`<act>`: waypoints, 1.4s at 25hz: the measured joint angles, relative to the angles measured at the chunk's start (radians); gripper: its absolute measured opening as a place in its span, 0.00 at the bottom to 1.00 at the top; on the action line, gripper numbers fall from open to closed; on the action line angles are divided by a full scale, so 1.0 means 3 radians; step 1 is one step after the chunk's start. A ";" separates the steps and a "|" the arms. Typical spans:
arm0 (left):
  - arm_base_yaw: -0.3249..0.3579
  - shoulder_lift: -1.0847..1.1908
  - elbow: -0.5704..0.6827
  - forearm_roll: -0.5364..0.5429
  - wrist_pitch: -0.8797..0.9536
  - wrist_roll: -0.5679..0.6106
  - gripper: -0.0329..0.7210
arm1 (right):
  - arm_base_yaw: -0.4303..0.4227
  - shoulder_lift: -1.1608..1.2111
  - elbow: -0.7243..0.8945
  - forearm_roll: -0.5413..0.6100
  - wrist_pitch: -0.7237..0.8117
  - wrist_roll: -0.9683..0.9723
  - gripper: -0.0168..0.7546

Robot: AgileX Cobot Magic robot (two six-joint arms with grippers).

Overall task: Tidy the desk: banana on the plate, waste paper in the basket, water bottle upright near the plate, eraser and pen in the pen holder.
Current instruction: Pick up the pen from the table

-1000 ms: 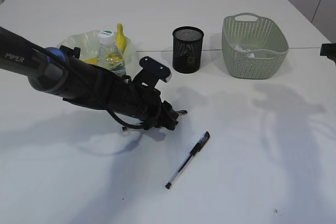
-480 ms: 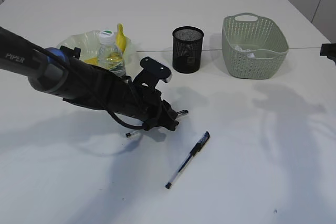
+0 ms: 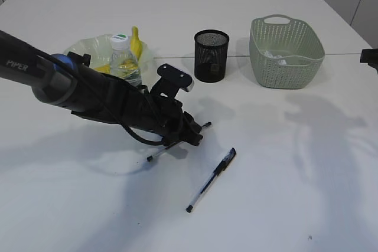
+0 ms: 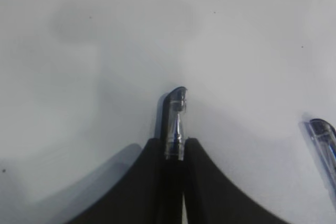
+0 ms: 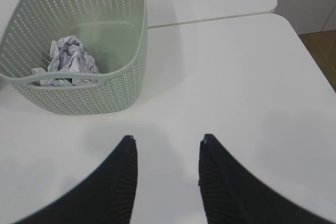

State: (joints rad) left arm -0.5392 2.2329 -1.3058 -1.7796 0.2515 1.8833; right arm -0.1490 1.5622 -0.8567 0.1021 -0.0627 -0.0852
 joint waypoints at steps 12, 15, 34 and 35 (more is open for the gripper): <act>0.0000 0.0000 0.0000 -0.0032 0.0024 0.0000 0.08 | 0.0000 0.0000 0.0000 0.0000 0.0000 0.0000 0.41; 0.0000 0.0000 0.0000 -0.0040 0.0024 0.0000 0.08 | 0.0000 0.0000 0.0000 0.0000 0.0000 0.0000 0.41; 0.0000 0.0000 0.0000 0.0124 0.0024 -0.0290 0.14 | 0.0000 0.0000 0.0000 0.0000 0.0000 0.0000 0.41; 0.0000 0.0000 0.0000 0.0200 0.0024 -0.0378 0.15 | 0.0000 0.0000 0.0000 0.0000 0.0000 -0.0006 0.41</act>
State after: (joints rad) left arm -0.5392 2.2329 -1.3058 -1.7197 0.2587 1.7699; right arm -0.1490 1.5622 -0.8567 0.1021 -0.0627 -0.0872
